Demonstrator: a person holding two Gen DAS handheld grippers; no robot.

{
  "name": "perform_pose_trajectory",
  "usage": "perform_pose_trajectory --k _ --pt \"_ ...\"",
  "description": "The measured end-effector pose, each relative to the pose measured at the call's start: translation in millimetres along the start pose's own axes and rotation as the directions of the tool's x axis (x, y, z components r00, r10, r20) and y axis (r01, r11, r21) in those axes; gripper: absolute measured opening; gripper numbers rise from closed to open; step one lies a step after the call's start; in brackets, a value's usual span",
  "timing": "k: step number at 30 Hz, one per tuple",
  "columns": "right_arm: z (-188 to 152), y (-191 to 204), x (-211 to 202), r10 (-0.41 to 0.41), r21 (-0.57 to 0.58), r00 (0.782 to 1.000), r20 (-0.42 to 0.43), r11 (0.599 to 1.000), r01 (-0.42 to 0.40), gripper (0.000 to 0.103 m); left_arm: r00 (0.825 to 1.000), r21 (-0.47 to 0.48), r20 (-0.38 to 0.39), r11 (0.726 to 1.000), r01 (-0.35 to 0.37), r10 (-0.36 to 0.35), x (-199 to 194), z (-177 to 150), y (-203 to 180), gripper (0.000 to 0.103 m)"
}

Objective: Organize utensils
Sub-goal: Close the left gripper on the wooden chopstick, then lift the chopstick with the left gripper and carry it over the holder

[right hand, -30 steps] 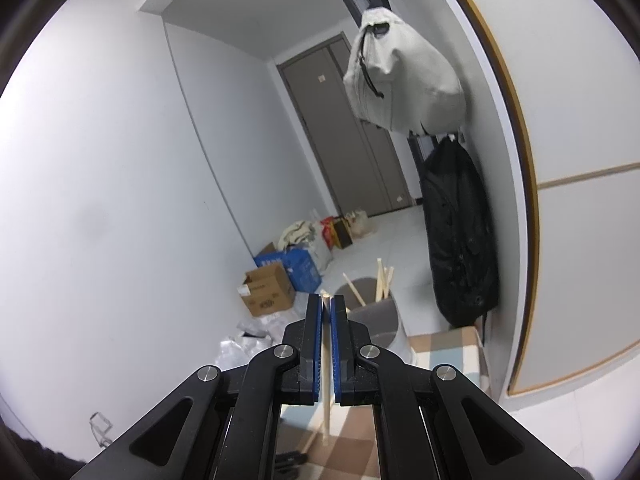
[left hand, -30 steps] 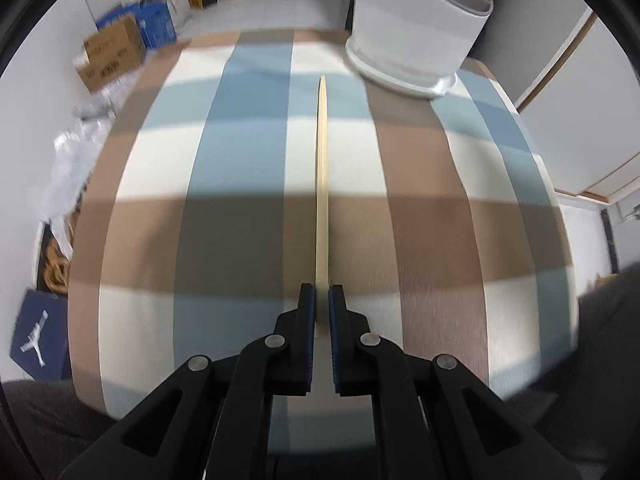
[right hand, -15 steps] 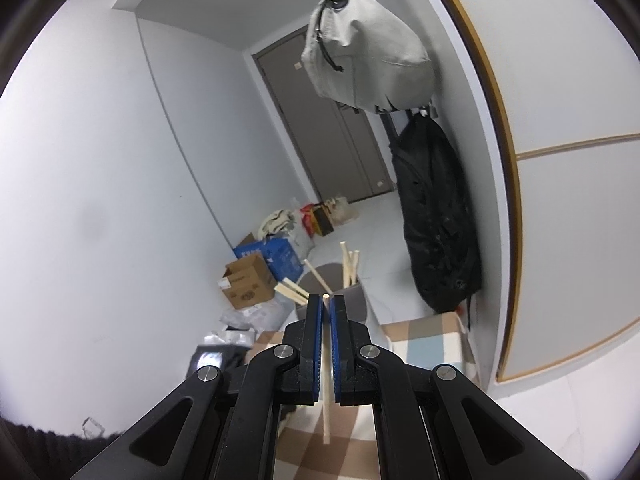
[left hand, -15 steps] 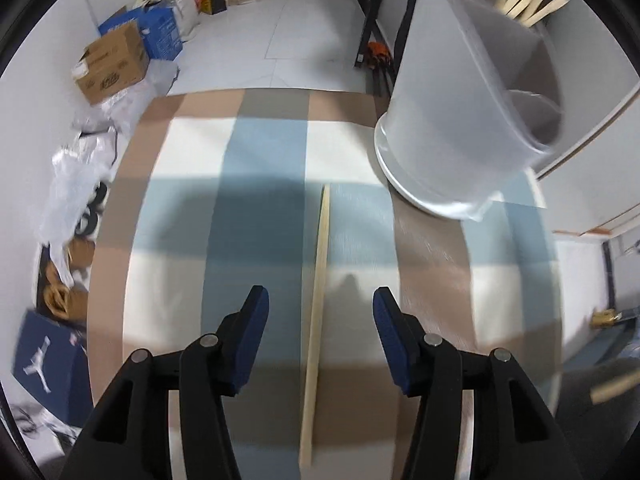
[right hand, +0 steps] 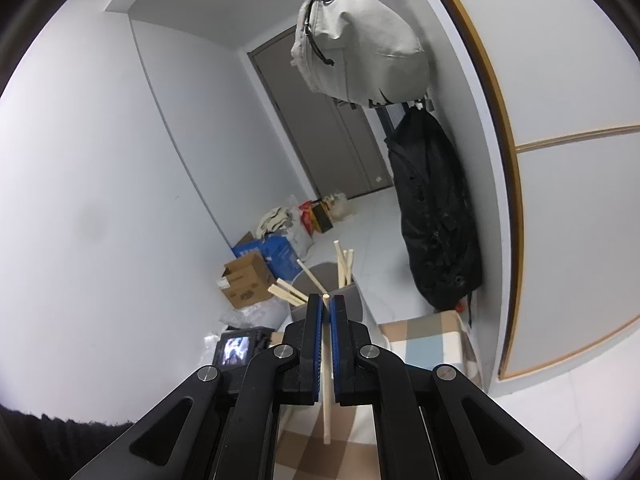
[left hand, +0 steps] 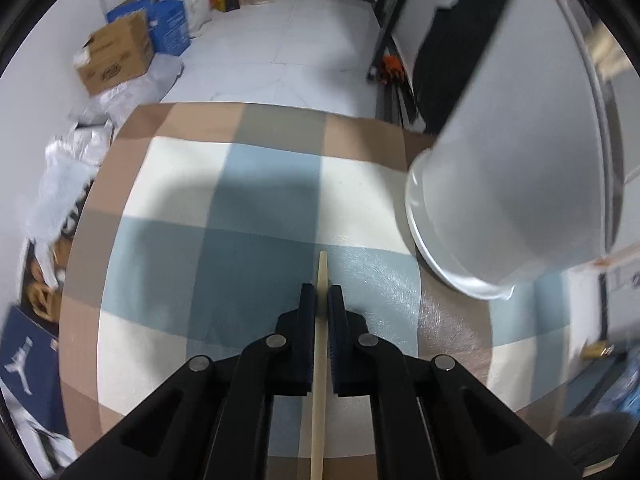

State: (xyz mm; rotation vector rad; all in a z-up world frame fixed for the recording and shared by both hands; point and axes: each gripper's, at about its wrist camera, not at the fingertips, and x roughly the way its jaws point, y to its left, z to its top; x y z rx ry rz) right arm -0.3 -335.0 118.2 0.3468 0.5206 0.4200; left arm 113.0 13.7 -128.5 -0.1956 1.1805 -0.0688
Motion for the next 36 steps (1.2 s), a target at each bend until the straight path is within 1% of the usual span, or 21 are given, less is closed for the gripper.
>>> perform_pose_trajectory --k 3,5,7,8,9,12,15,17,19,20,21,22,23,26,29,30,33,36 --pt "4 6 3 0.010 -0.021 1.000 0.001 1.000 -0.010 0.003 0.995 -0.007 0.092 0.999 0.036 -0.035 -24 -4 5 0.002" --pt "8 12 6 0.018 -0.045 1.000 0.000 0.999 -0.018 0.003 0.984 -0.004 0.164 0.998 0.068 -0.067 -48 -8 4 0.002" --pt "13 18 9 0.027 -0.068 1.000 0.004 0.997 -0.027 0.003 0.973 -0.005 0.212 0.996 0.090 -0.087 -69 -14 -2 0.002" --pt "17 22 11 0.032 -0.082 0.999 0.008 0.996 -0.031 0.003 0.964 -0.004 0.243 0.994 0.113 -0.108 -85 -15 -3 0.002" --pt "21 27 12 0.040 -0.096 0.999 0.014 0.995 -0.039 0.003 0.957 -0.002 0.263 0.992 0.126 -0.121 -91 -15 -7 0.002" --pt "35 40 18 0.059 -0.137 0.998 0.031 0.989 -0.054 0.003 0.929 0.022 0.333 0.986 0.165 -0.163 -123 -21 -15 0.002" --pt "50 51 26 0.072 -0.179 0.996 0.044 0.982 -0.063 0.003 0.892 0.047 0.401 0.977 0.208 -0.210 -151 -17 -19 0.002" --pt "59 57 32 0.076 -0.198 0.996 0.048 0.978 -0.065 0.003 0.861 0.065 0.450 0.970 0.233 -0.237 -167 -11 -22 0.002" --pt "69 63 39 0.079 -0.222 0.995 0.059 0.973 -0.064 0.003 0.818 0.079 0.512 0.963 0.257 -0.260 -186 -1 -24 0.002" --pt "74 65 42 0.079 -0.230 0.995 0.062 0.971 -0.063 0.003 0.795 0.087 0.538 0.957 0.276 -0.279 -193 10 -22 0.002" --pt "79 67 45 0.081 -0.236 0.995 0.067 0.970 -0.063 0.003 0.773 0.097 0.566 0.954 0.282 -0.287 -199 18 -22 0.002" --pt "84 70 49 0.081 -0.247 0.994 0.073 0.967 -0.060 0.003 0.754 0.101 0.593 0.955 0.279 -0.283 -203 24 -22 0.002" --pt "89 72 53 0.077 -0.258 0.994 0.080 0.965 -0.054 0.003 0.722 0.106 0.633 0.955 0.277 -0.279 -210 33 -26 0.002" --pt "101 74 68 0.069 -0.282 0.993 0.094 0.959 -0.040 0.003 0.668 0.127 0.689 0.954 0.271 -0.281 -213 59 -37 0.002" --pt "111 73 85 0.054 -0.293 0.994 0.095 0.956 -0.024 0.003 0.636 0.136 0.720 0.955 0.264 -0.278 -206 82 -44 0.002" --pt "113 72 91 0.048 -0.297 0.994 0.095 0.955 -0.018 0.003 0.622 0.139 0.733 0.956 0.258 -0.275 -203 87 -49 0.002" --pt "119 69 107 0.035 -0.302 0.995 0.096 0.953 -0.005 0.003 0.606 0.134 0.748 0.955 0.264 -0.272 -191 102 -54 0.002" --pt "123 66 124 0.031 -0.304 0.995 0.095 0.953 -0.001 0.003 0.604 0.134 0.751 0.957 0.259 -0.268 -179 107 -57 0.002"
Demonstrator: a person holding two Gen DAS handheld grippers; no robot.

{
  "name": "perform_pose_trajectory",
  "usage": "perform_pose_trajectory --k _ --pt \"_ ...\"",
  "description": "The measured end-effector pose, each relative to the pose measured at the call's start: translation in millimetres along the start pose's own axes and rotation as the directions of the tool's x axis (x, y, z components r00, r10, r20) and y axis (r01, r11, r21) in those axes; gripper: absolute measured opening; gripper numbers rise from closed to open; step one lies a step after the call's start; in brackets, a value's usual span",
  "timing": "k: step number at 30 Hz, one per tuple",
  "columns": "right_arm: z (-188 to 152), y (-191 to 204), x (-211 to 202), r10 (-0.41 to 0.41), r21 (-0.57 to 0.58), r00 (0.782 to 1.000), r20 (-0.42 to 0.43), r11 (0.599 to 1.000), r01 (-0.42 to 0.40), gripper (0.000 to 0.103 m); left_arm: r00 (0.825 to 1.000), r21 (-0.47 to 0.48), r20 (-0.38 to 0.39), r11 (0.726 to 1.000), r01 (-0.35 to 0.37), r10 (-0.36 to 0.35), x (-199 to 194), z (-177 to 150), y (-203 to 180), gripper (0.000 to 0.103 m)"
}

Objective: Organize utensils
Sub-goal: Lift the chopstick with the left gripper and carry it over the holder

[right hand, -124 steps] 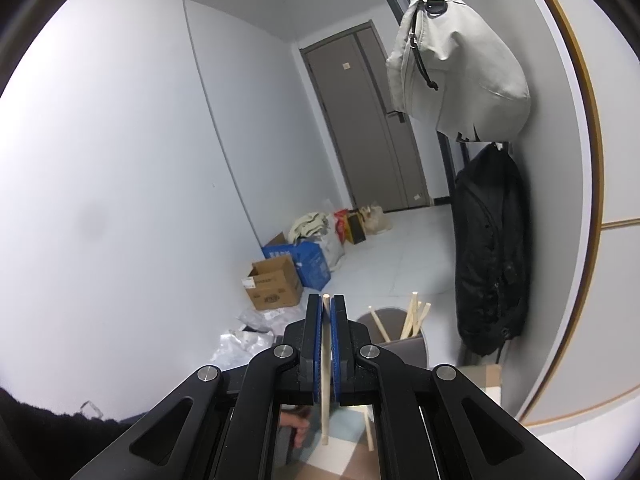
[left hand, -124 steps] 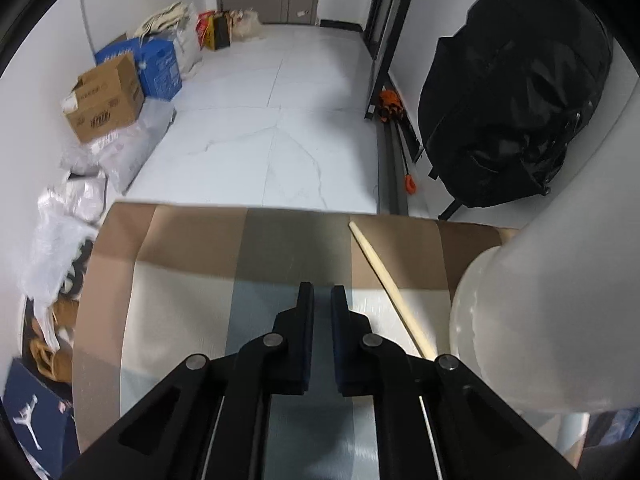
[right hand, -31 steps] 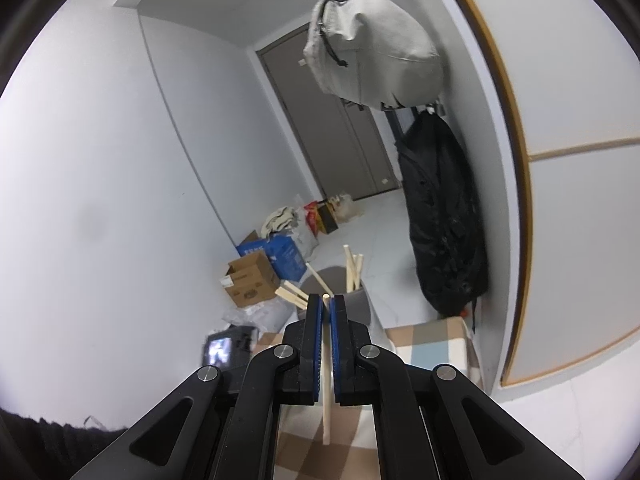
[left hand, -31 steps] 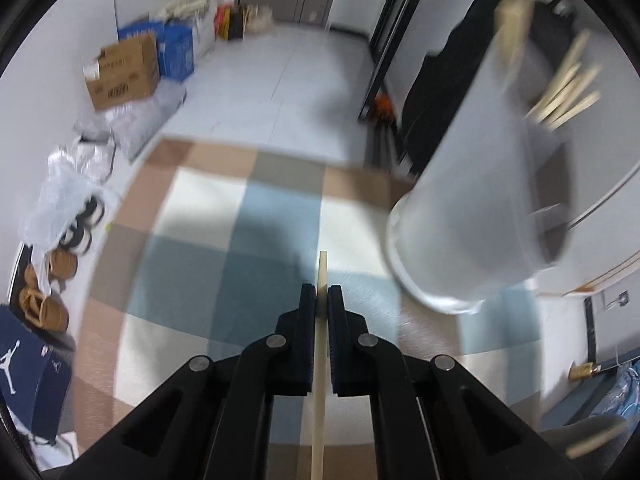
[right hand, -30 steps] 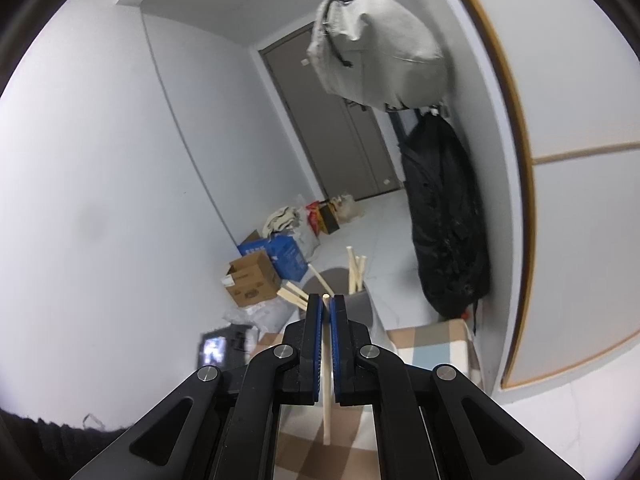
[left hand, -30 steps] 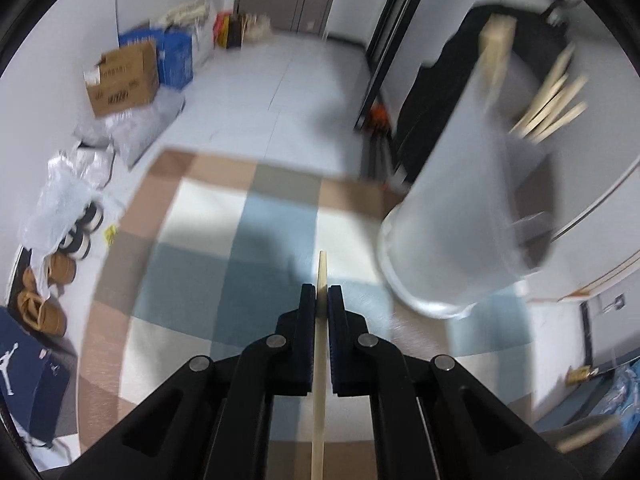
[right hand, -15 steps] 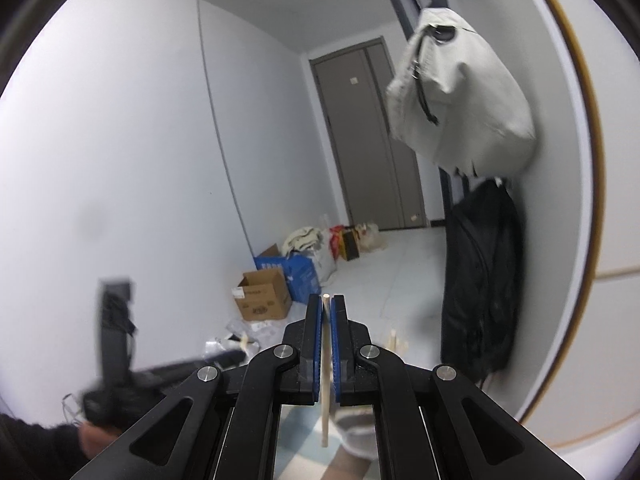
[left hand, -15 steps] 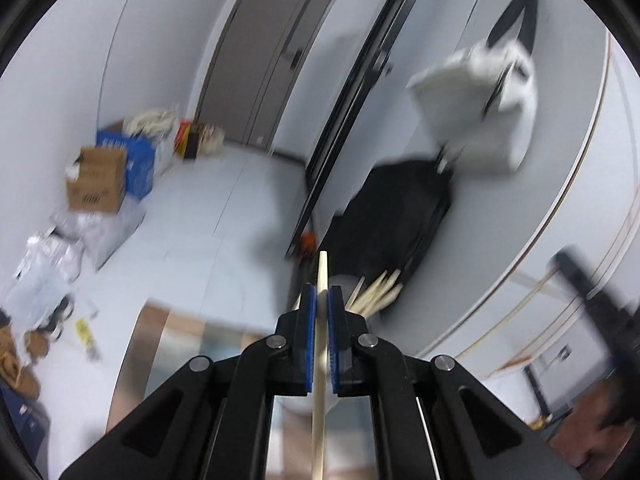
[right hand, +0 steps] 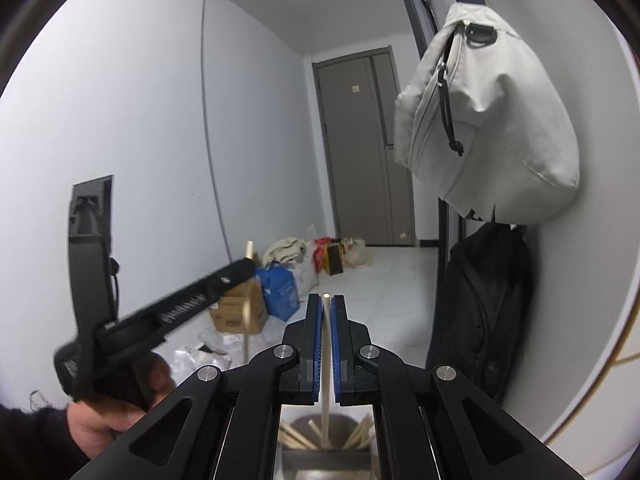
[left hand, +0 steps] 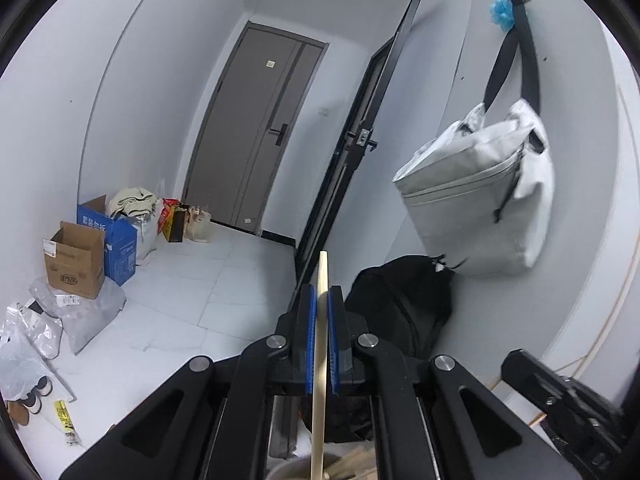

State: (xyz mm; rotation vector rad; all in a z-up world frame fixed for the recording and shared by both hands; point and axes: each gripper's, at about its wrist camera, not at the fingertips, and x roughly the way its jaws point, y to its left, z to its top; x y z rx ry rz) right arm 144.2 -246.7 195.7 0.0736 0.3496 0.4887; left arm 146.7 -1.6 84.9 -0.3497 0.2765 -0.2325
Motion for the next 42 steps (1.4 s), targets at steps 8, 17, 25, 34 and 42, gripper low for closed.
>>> perform_pose_trajectory --k 8,17,25,34,42 --pt "-9 -1 24 0.010 -0.017 1.000 -0.020 1.000 -0.011 0.003 0.999 -0.021 0.021 0.999 0.027 -0.027 17 -13 16 0.002" --pt "-24 -8 42 0.027 -0.003 0.998 -0.057 1.000 -0.027 0.003 0.992 0.036 0.122 0.999 0.015 -0.019 10 -32 9 0.002" --pt "-39 -15 45 0.034 0.021 0.996 -0.085 0.999 -0.032 0.003 0.993 0.051 0.118 0.998 0.019 -0.025 10 -44 7 0.002" --pt "-49 -18 40 0.031 0.030 0.995 -0.096 0.999 -0.029 0.003 0.990 0.071 0.138 0.997 0.018 -0.027 7 -32 -1 0.002" --pt "-50 -17 40 0.040 0.030 0.996 -0.084 0.999 -0.038 0.003 0.989 0.124 0.146 0.992 -0.025 0.007 21 -48 -6 0.002"
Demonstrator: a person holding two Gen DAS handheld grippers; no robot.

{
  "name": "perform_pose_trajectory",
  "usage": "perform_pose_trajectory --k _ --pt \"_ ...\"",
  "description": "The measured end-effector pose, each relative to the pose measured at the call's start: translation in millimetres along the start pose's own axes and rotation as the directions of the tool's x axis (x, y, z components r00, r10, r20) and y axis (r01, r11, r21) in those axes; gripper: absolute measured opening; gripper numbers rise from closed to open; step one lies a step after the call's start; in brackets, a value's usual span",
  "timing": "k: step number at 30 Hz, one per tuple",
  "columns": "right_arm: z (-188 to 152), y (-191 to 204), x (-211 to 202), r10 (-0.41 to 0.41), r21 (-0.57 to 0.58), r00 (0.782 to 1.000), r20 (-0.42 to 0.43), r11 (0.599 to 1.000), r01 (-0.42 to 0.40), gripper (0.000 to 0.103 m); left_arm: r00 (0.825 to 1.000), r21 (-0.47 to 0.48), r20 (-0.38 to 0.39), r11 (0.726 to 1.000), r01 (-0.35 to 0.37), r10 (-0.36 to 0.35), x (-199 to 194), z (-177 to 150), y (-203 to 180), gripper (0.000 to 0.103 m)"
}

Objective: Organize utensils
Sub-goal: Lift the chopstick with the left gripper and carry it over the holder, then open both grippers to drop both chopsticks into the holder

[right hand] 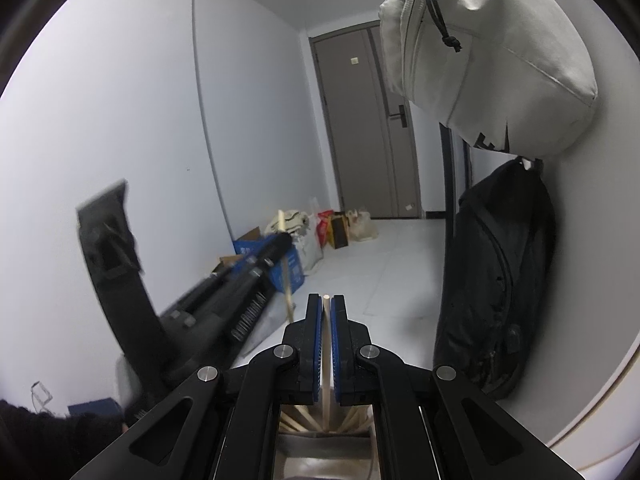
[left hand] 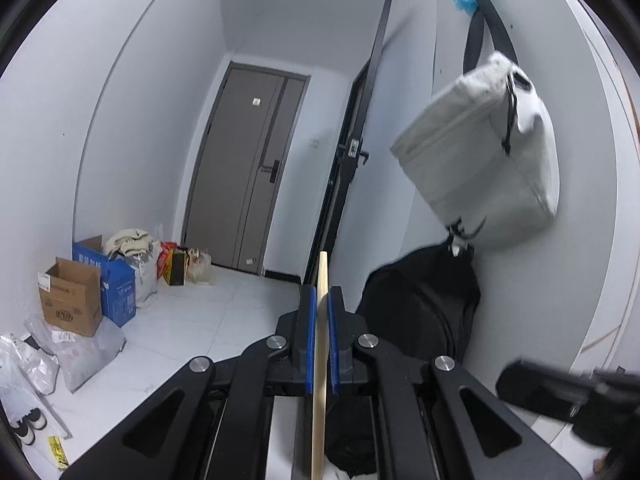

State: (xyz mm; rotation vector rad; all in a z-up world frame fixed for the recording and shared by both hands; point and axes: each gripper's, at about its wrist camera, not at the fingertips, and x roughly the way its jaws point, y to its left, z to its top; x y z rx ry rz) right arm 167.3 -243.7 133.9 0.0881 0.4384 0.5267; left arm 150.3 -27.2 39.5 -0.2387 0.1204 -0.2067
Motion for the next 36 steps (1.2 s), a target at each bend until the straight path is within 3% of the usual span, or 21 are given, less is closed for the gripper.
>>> perform_pose_trajectory --k 10,19,25,31,32,34,35,36 --pt "-13 -12 10 0.004 0.009 0.999 -0.043 1.000 -0.003 0.003 0.999 0.005 -0.046 1.000 0.024 -0.024 -5 -16 3 0.002" --pt "-28 -14 17 0.028 -0.002 0.994 -0.109 1.000 -0.029 0.003 0.983 0.034 -0.146 0.993 0.113 -0.107 -26 -24 4 0.002" --pt "-36 -16 29 0.061 0.030 0.986 -0.152 0.998 -0.057 0.004 0.946 0.027 -0.274 0.982 0.188 -0.174 -30 -25 4 0.002" --pt "-47 -16 24 0.096 0.068 0.980 -0.174 0.994 -0.086 0.011 0.889 -0.016 -0.407 0.975 0.224 -0.211 -27 -24 5 0.002" --pt "-48 -16 21 0.104 0.075 0.980 -0.168 0.993 -0.092 0.013 0.881 -0.015 -0.424 0.974 0.224 -0.210 -28 -22 3 0.005" --pt "-51 -15 8 0.092 0.080 0.985 -0.147 0.994 -0.081 0.029 0.861 -0.017 -0.465 0.975 0.222 -0.204 -30 -20 2 0.032" --pt "-51 -16 0 0.091 0.087 0.987 -0.132 0.993 -0.080 0.034 0.862 -0.015 -0.471 0.978 0.208 -0.190 -34 -17 0 0.051" --pt "-52 -17 -9 0.089 0.098 0.990 -0.114 0.992 -0.078 0.038 0.871 -0.016 -0.452 0.979 0.205 -0.190 -41 -14 0 0.053"
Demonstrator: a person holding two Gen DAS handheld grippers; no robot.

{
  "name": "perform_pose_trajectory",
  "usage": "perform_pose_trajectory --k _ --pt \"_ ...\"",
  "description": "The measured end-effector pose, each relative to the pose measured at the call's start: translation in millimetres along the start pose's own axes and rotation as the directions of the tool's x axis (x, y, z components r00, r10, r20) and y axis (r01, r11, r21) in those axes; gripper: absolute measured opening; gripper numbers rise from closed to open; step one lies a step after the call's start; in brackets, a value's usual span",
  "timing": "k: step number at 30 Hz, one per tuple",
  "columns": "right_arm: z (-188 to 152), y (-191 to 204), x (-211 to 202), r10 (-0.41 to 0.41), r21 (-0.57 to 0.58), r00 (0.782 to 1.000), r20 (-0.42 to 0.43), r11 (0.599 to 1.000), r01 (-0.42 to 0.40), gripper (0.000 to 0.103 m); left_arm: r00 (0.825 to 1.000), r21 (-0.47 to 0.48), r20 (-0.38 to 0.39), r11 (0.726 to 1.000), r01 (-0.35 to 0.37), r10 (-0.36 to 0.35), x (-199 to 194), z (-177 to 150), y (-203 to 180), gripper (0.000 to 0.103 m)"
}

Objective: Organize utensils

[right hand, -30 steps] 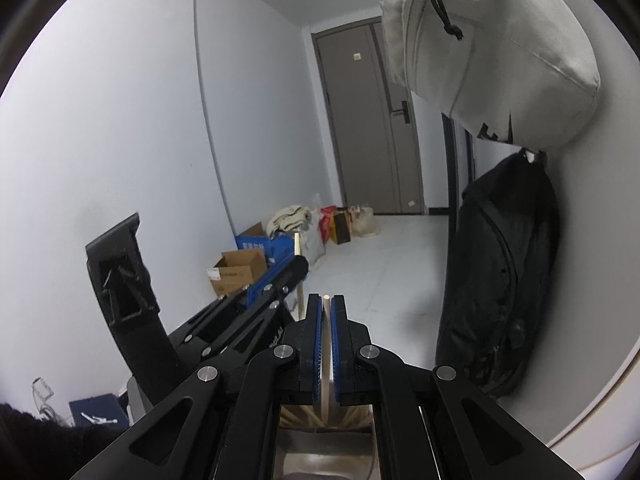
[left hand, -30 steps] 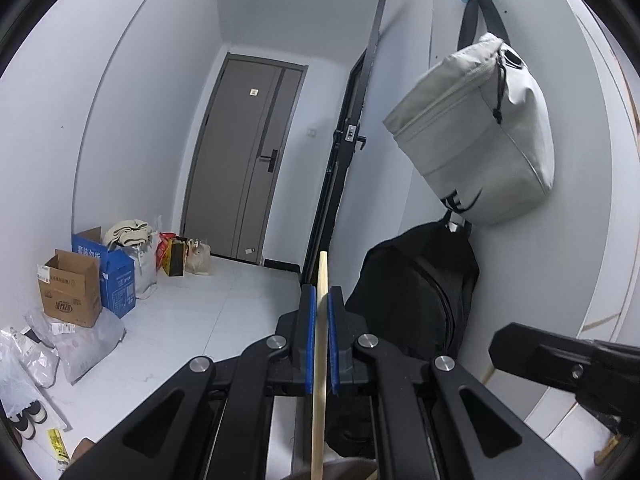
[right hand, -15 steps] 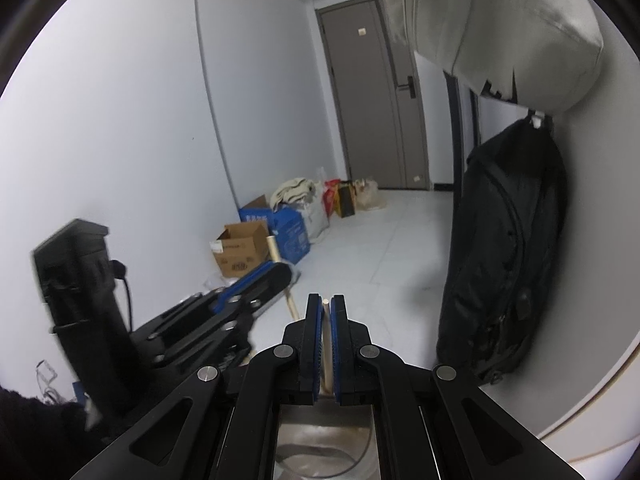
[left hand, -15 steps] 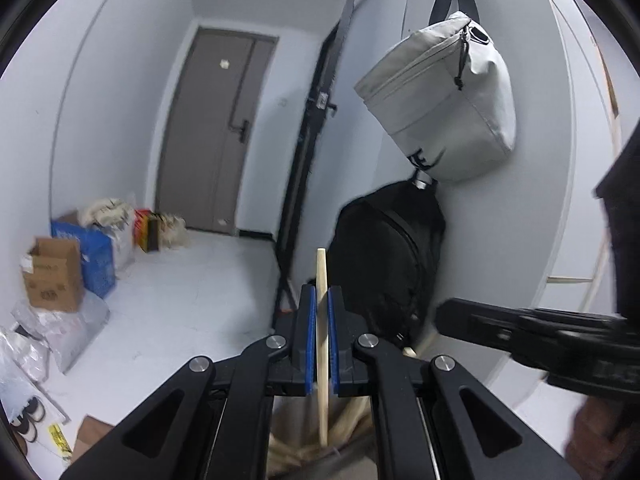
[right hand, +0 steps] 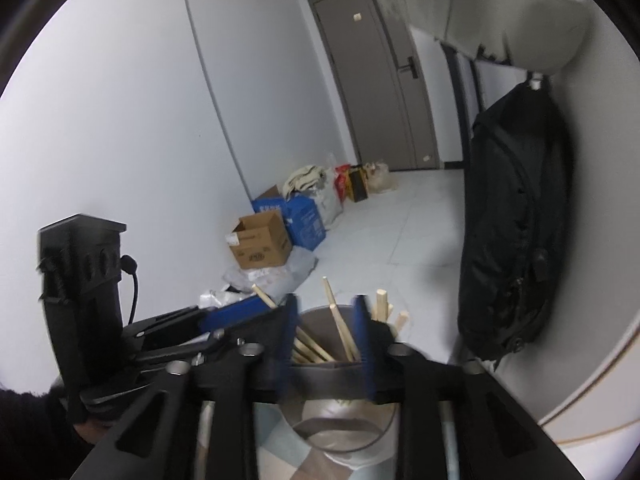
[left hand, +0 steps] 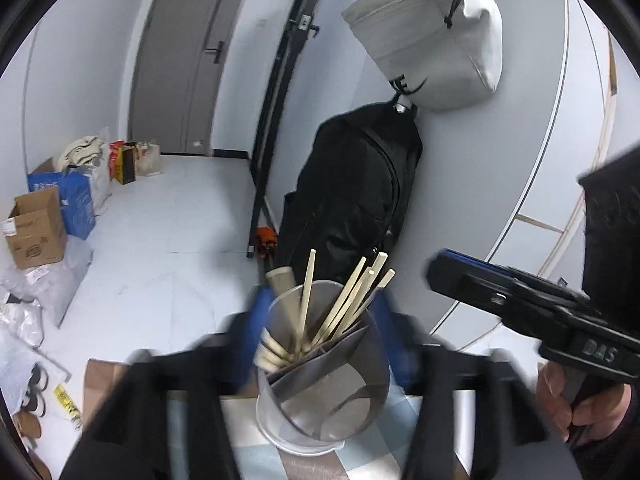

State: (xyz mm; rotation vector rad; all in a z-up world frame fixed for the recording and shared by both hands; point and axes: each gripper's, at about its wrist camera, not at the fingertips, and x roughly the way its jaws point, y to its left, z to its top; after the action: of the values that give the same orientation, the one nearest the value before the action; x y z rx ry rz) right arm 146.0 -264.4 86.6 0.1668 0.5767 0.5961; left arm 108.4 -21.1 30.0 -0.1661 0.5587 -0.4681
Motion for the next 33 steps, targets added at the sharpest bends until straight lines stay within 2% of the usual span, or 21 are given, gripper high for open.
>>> perform_pose_trajectory --k 4,8,10,12,15,19,25,33 --pt "-12 4 -30 -0.010 0.023 0.999 0.051 1.000 0.008 0.048 0.997 -0.003 0.047 0.998 -0.060 0.060 -26 -1 -9 0.057" --pt "-23 11 -55 -0.027 0.026 0.995 0.093 0.999 0.024 0.059 0.987 -0.039 0.077 0.989 -0.140 0.143 -50 -5 -20 0.073" --pt "-26 14 -65 -0.027 0.034 0.993 0.112 0.999 0.023 0.071 0.979 -0.045 0.091 0.983 -0.178 0.182 -63 -8 -28 0.075" --pt "-31 21 -80 -0.020 0.037 0.991 0.134 0.999 0.015 0.073 0.971 -0.049 0.099 0.976 -0.212 0.216 -72 -12 -35 0.077" --pt "-38 30 -96 -0.033 0.035 0.986 0.162 0.999 0.028 0.086 0.960 -0.051 0.120 0.967 -0.249 0.254 -86 -14 -42 0.084" --pt "-44 43 -117 -0.037 0.032 0.979 0.200 0.999 0.031 0.094 0.949 -0.043 0.150 0.961 -0.274 0.277 -103 -18 -50 0.088" --pt "-50 56 -137 -0.035 0.011 0.973 0.227 0.999 0.034 0.103 0.934 -0.050 0.182 0.951 -0.304 0.308 -121 -23 -59 0.095" --pt "-55 62 -149 -0.047 0.007 0.970 0.239 0.999 0.047 0.103 0.919 -0.057 0.200 0.940 -0.335 0.340 -132 -33 -65 0.097"
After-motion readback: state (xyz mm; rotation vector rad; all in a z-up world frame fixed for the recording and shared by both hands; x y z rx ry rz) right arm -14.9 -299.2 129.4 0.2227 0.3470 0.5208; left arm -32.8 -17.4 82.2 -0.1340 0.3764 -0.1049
